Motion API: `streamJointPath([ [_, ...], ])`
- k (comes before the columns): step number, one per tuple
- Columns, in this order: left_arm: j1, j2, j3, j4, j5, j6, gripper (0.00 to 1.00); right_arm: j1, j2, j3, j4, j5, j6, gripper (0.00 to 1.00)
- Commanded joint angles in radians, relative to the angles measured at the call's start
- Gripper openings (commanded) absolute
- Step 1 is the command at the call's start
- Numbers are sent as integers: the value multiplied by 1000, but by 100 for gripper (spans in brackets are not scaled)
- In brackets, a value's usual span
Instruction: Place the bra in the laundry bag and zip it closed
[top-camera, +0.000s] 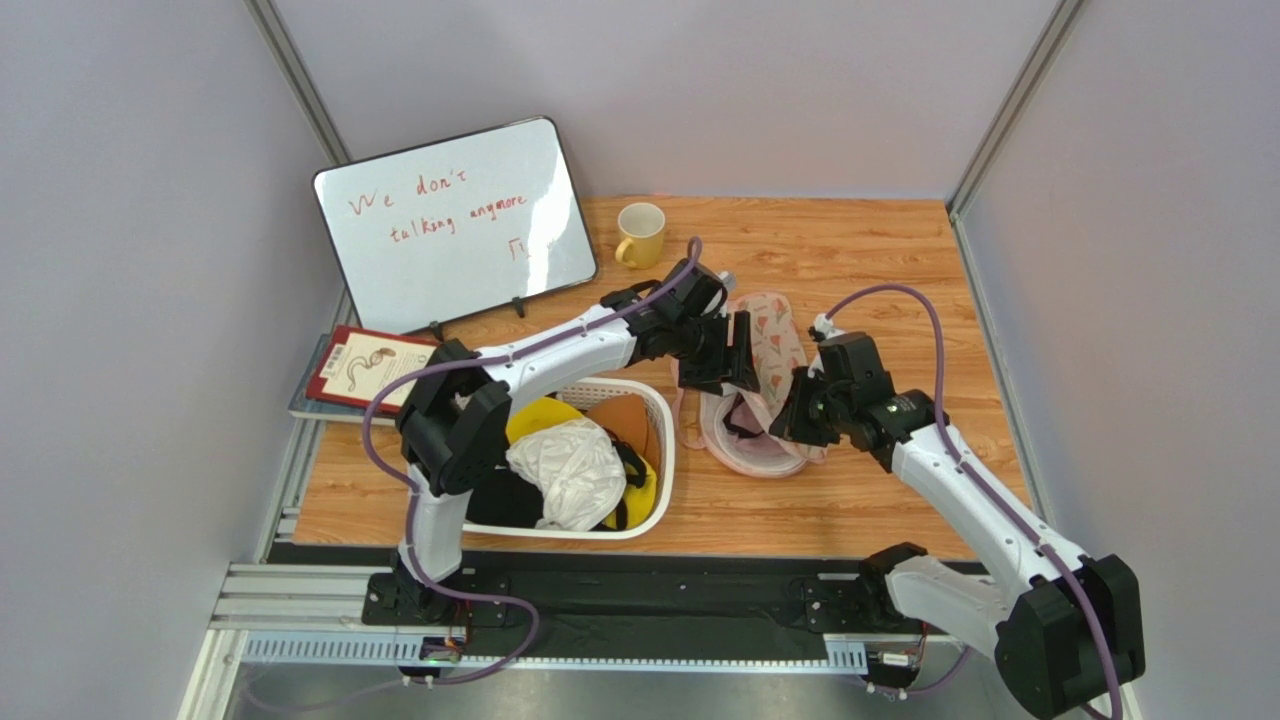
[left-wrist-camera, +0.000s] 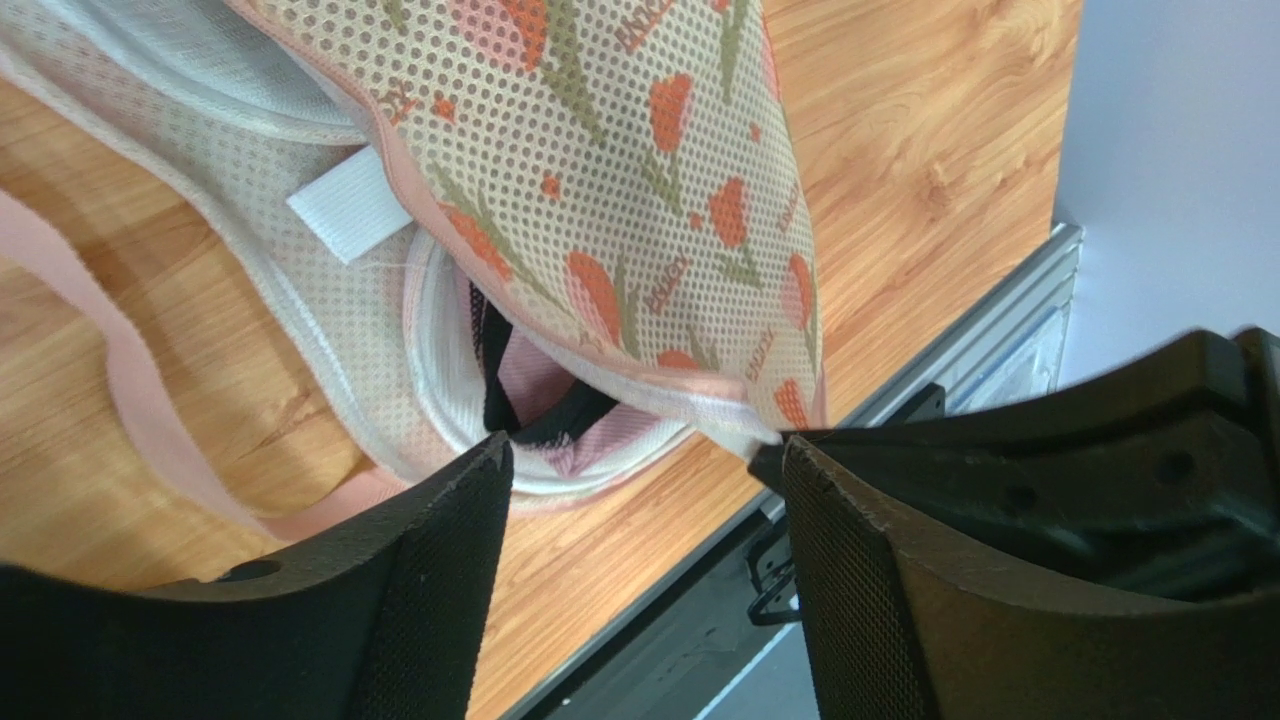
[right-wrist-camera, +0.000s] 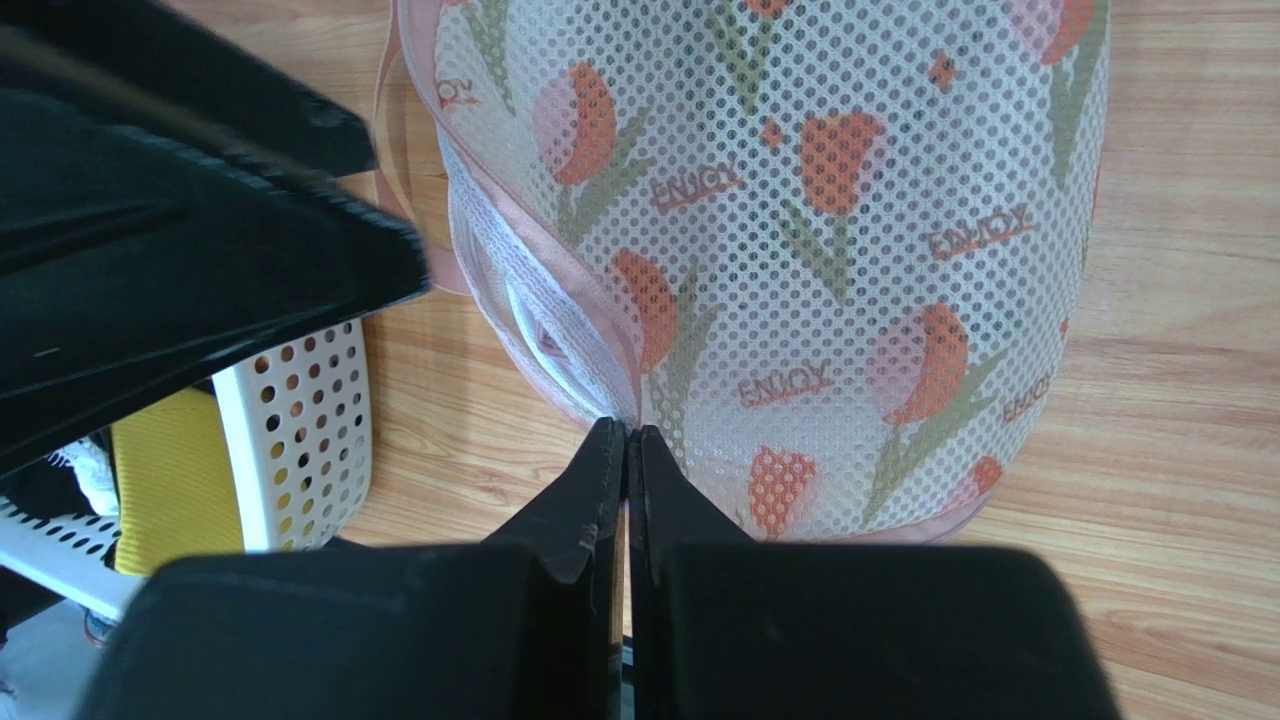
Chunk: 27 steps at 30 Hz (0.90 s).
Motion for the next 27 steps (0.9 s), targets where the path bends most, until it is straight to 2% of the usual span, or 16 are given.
streamJointPath([
  [1,-13,36,45,23,21,12,70,10,-10,4,29,-39,4,0],
  [6,-18,31,14,24,-12,7,70,10,-7,4,32,-56,1,0],
  [9,-16,54,30,27,-14,10,63,13,2,1,46,-90,1,0],
  [13,-19,90,65,41,18,3,41,15,-3,0,46,-91,1,0],
  [15,-19,96,76,47,20,4,34,15,-1,-2,45,-93,-3,0],
  [16,-21,96,79,46,18,12,20,15,0,-2,45,-93,-2,0],
  [19,-19,74,83,18,-26,41,0,15,11,-8,49,-102,-2,0],
  [25,-21,-21,8,-56,-138,112,0,15,55,9,42,-117,-16,3],
  [27,-19,-36,-27,-63,-146,127,0,13,78,20,36,-130,-25,7],
])
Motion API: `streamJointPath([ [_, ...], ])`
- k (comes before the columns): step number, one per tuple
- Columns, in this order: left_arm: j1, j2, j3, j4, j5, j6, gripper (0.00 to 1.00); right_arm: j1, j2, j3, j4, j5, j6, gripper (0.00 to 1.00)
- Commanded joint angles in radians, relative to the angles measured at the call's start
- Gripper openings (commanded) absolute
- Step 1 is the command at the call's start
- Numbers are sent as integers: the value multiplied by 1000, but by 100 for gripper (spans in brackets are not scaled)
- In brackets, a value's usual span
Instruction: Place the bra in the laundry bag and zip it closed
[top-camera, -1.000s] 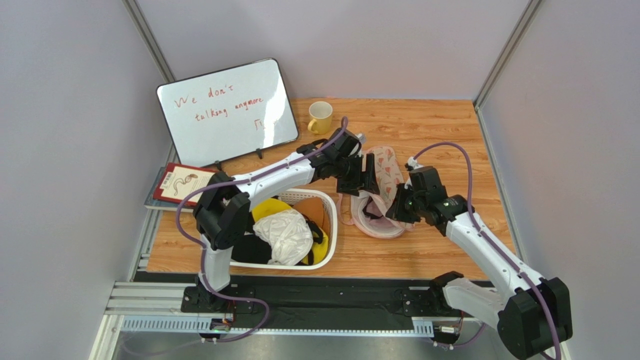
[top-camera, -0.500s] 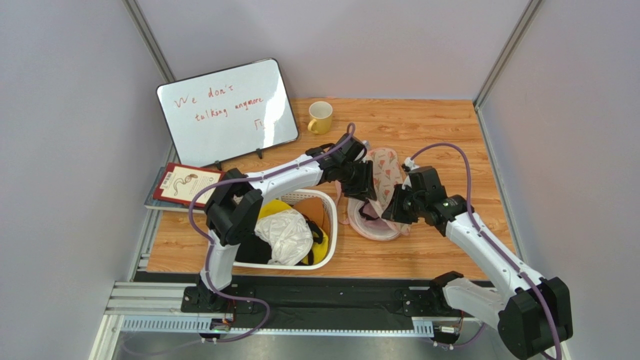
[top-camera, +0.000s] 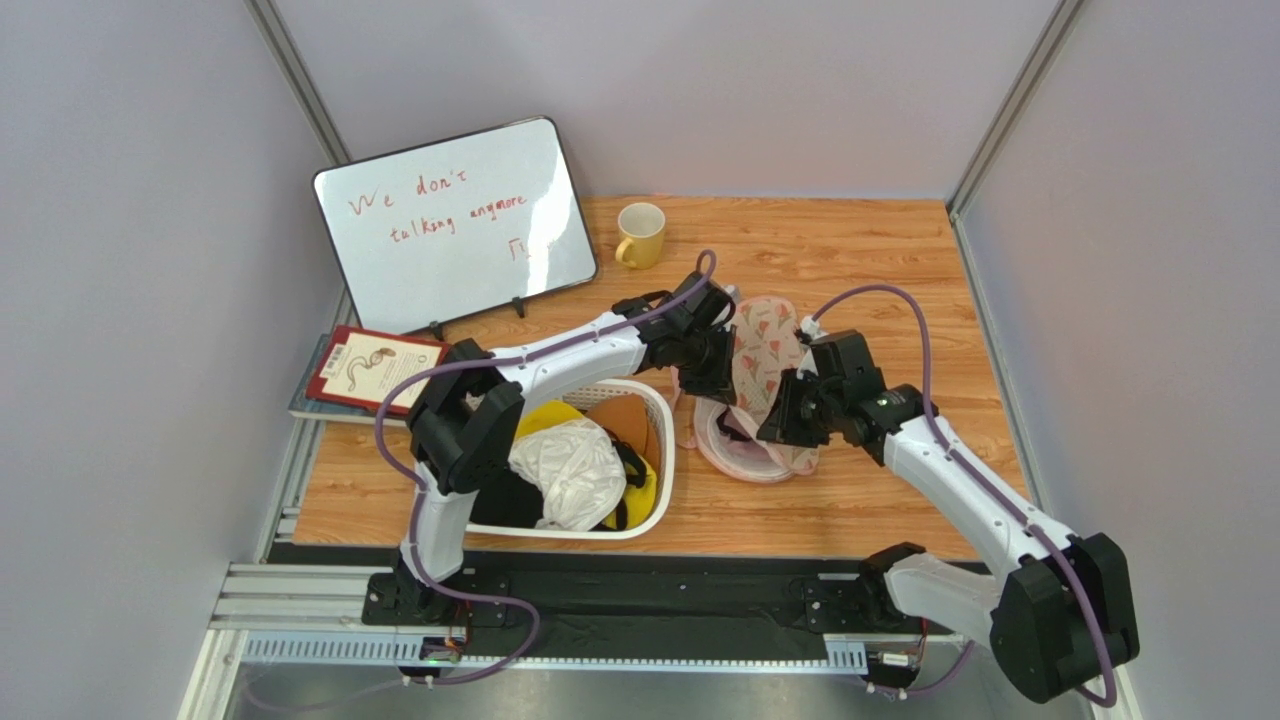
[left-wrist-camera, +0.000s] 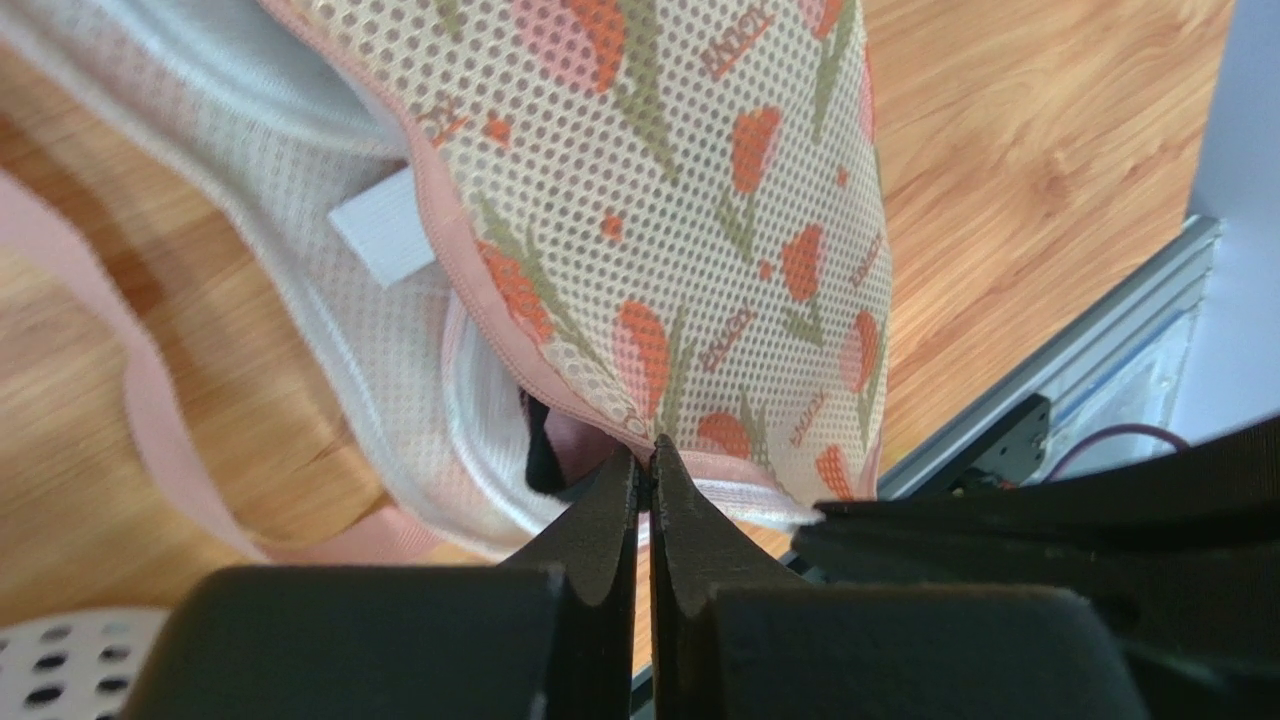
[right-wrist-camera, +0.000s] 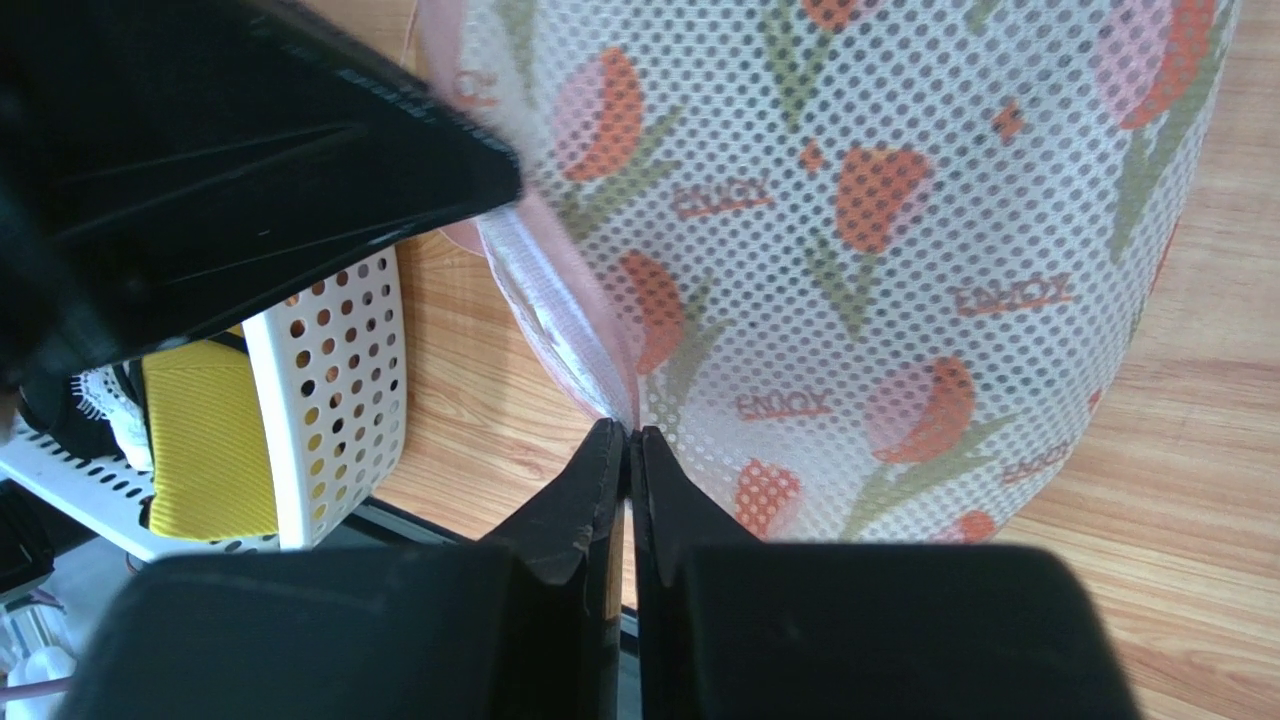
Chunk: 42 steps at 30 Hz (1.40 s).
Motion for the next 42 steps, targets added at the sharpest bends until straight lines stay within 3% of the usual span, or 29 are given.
streamJointPath([
  [1,1,-109,-49,-40,-83,74,0,6,40,32,5,-37,-26,10],
  [8,1,-136,-120,-86,-189,125,0,-45,83,102,-26,-57,-37,53],
  [11,2,-120,-114,-119,-248,148,0,-92,101,147,-38,-68,-55,66],
  [17,2,-57,-25,-214,-341,203,0,-250,229,178,6,-218,-57,69],
  [20,4,-56,0,-224,-342,224,16,-290,247,173,35,-255,-48,70],
  [24,10,-59,23,-230,-307,255,45,-295,236,100,127,-315,6,80],
  [26,17,-65,37,-234,-282,276,53,-295,226,67,185,-332,35,84],
  [27,21,-70,41,-236,-266,283,63,-293,226,57,196,-337,41,84],
  [34,36,-91,98,-235,-212,368,70,-304,232,12,221,-324,33,86],
  [42,143,90,248,-228,144,503,70,-318,218,-52,295,-361,63,86],
])
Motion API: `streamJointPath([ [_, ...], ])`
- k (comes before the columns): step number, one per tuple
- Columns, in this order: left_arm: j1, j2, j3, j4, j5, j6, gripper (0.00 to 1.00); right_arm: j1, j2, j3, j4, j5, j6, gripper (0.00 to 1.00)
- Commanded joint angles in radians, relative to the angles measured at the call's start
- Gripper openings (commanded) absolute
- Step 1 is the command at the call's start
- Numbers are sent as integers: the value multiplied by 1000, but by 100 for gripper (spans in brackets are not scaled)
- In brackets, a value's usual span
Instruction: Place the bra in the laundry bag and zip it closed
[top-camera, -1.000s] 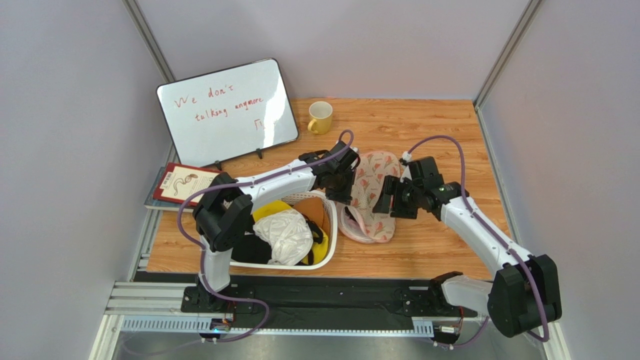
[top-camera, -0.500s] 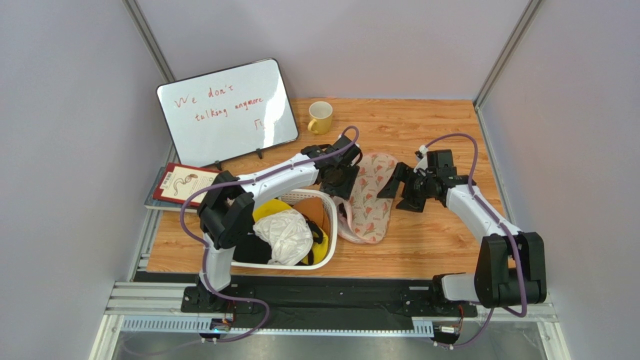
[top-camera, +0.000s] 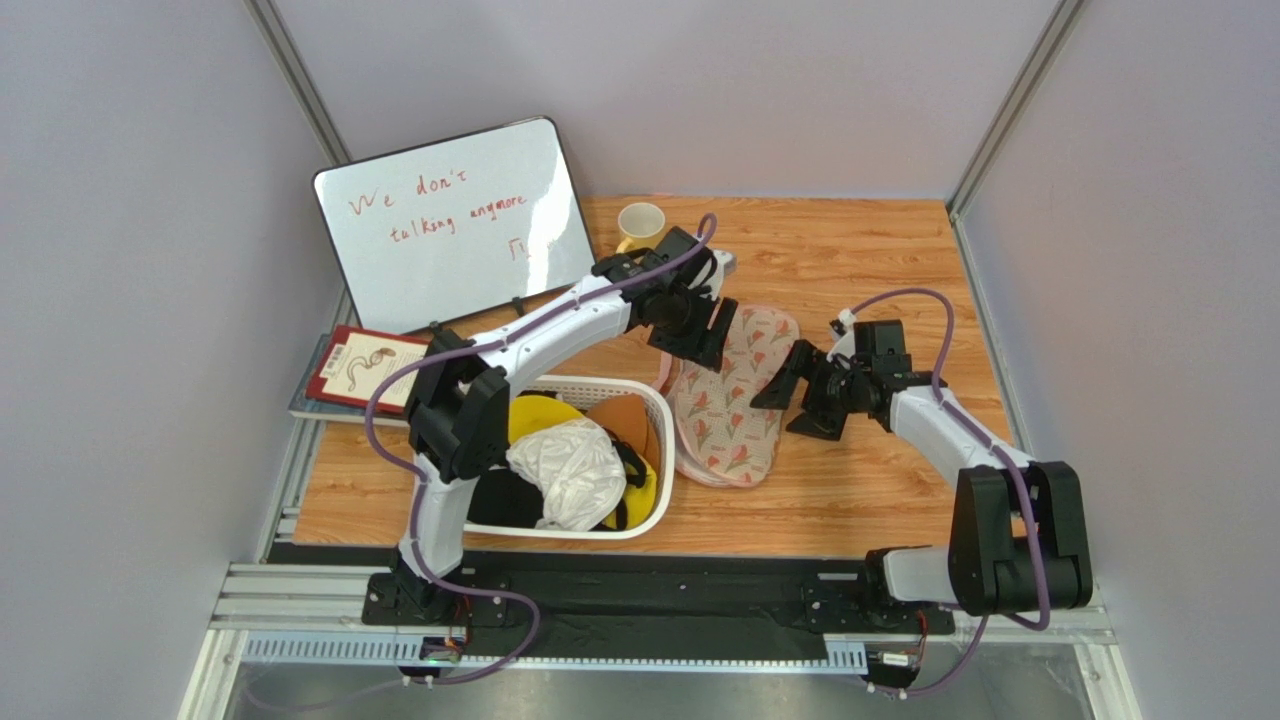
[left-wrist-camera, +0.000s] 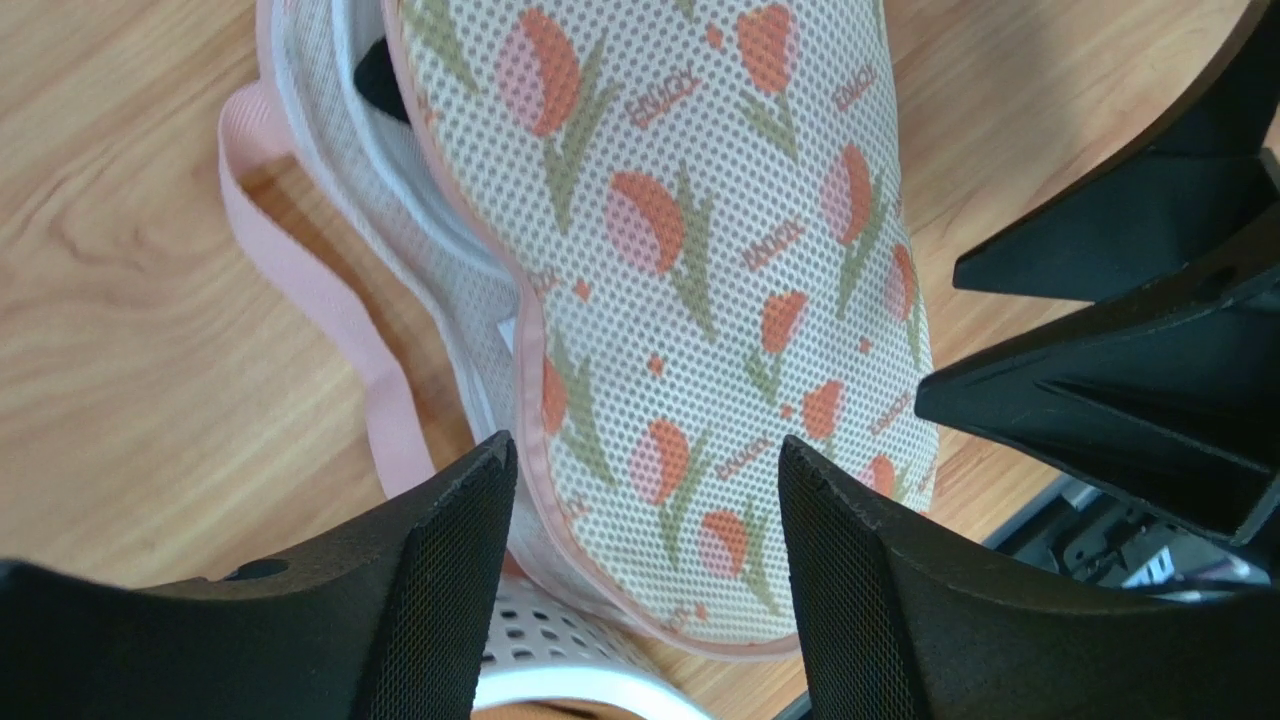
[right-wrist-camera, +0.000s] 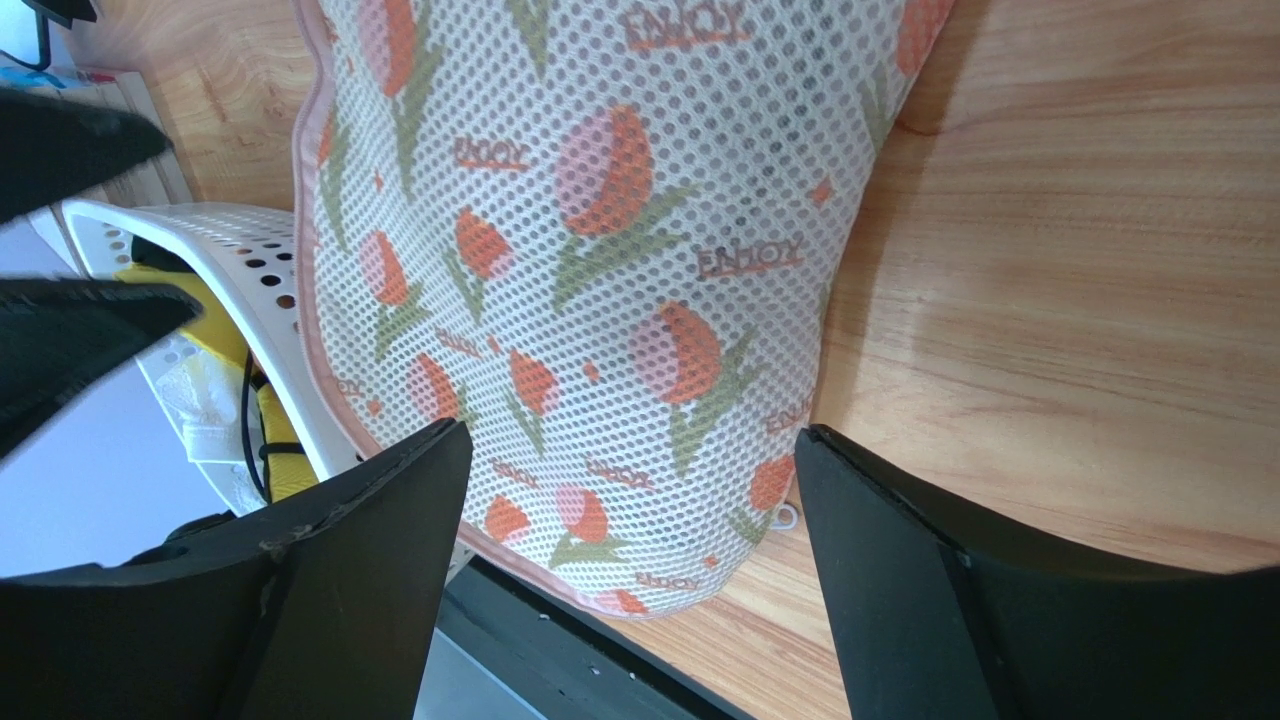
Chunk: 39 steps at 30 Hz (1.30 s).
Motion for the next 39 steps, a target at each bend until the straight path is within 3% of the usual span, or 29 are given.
streamJointPath([
  [1,56,93,79,4,226,109,70,-10,-33,-32,96,-59,34,86],
  [14,78,333,297,-166,196,174,70,-19,-54,-81,111,-95,27,85],
  [23,78,426,401,-65,340,109,54,-47,-221,-199,15,54,139,84],
  [27,61,461,478,-10,409,75,45,-70,-287,-248,-14,49,145,83],
  [32,24,491,576,55,415,54,43,-180,-361,-308,-18,8,148,84],
  [34,23,488,600,61,394,33,43,-211,-361,-324,2,-24,154,84],
  [39,26,398,601,-25,212,71,63,-219,-316,-359,99,-130,172,83],
])
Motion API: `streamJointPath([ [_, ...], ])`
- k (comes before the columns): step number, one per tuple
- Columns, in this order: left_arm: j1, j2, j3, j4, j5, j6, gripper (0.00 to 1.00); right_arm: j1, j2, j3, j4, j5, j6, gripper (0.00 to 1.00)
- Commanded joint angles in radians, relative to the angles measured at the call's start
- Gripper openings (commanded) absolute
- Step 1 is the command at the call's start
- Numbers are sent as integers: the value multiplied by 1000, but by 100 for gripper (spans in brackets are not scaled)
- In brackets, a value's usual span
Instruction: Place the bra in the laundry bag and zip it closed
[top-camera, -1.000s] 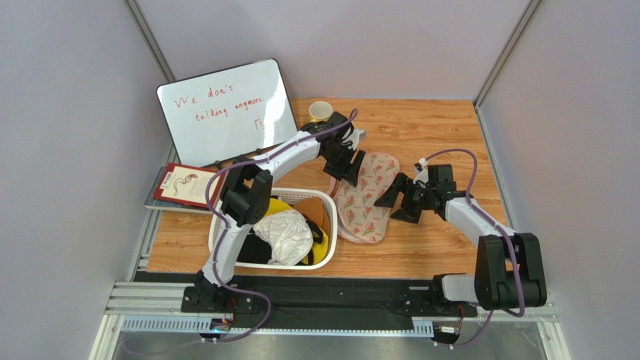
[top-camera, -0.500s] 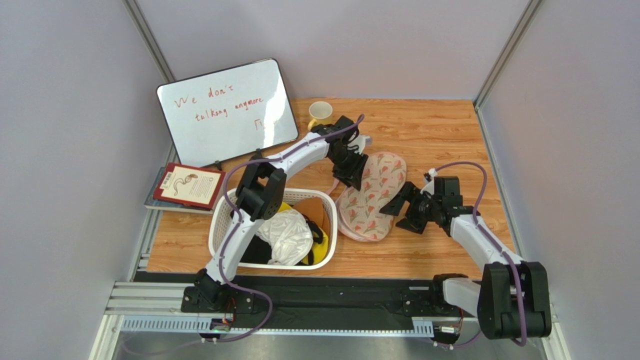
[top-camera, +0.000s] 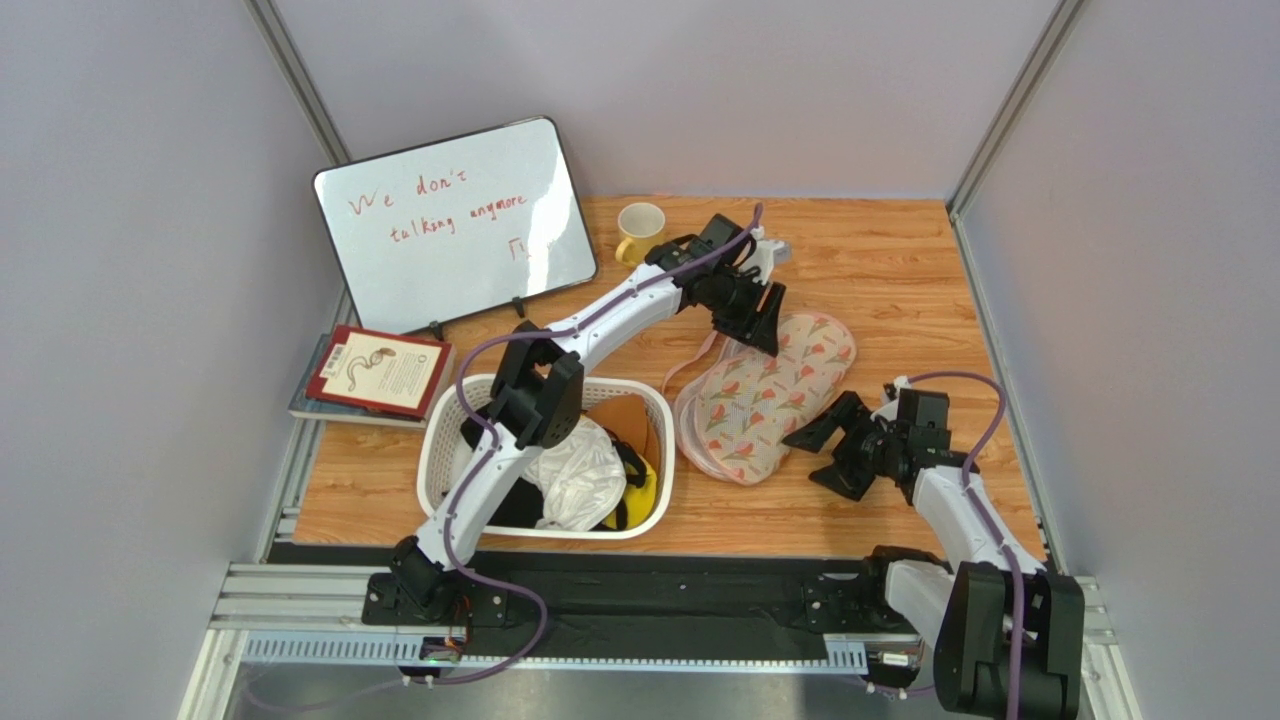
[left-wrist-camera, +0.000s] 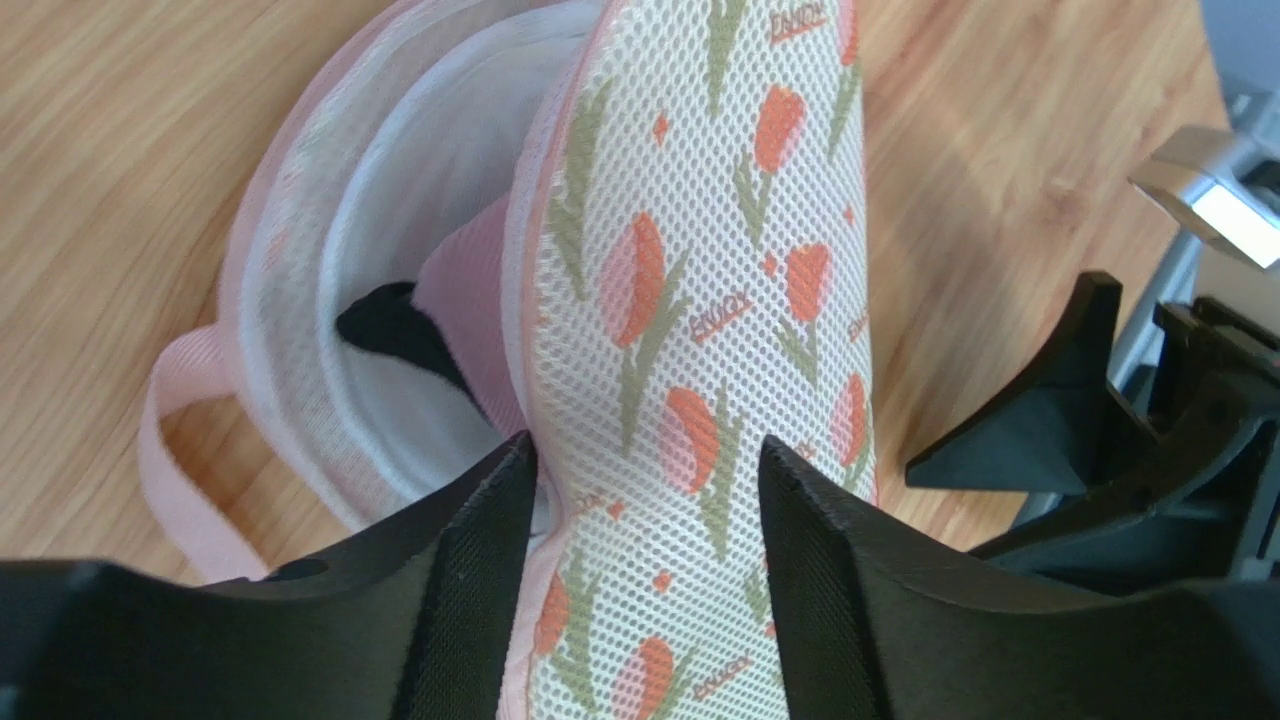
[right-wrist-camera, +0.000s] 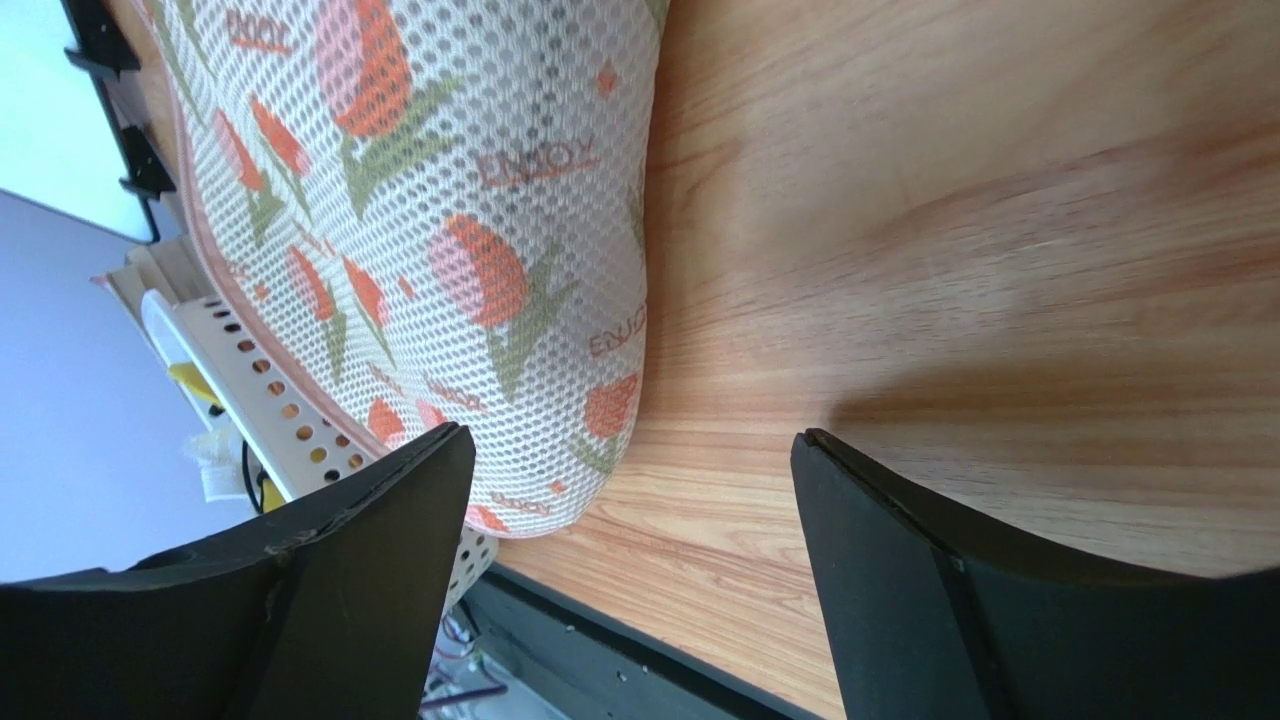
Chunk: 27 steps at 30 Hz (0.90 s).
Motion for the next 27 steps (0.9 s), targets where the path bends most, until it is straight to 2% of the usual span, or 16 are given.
streamJointPath([
  [1,8,-116,4,-47,-154,22,64,-5,20,-20,98,-110,23,83],
  [4,17,-217,-108,-46,-208,53,70,-4,9,-15,94,-114,3,83],
  [6,34,-260,-174,-47,-167,70,95,-4,3,-8,86,-118,-17,83],
  [7,42,-268,-192,-49,-147,82,100,-4,1,-3,78,-115,-23,83],
  [13,73,-184,-199,-125,-12,140,100,-4,6,8,80,-114,-30,83],
  [16,69,-141,-206,-126,8,137,100,-4,18,15,86,-111,-38,83],
  [20,66,-90,-209,-115,-4,94,95,-4,35,12,95,-113,-40,83],
  [27,50,-30,-205,-28,83,-8,87,-4,52,3,111,-93,-32,82],
])
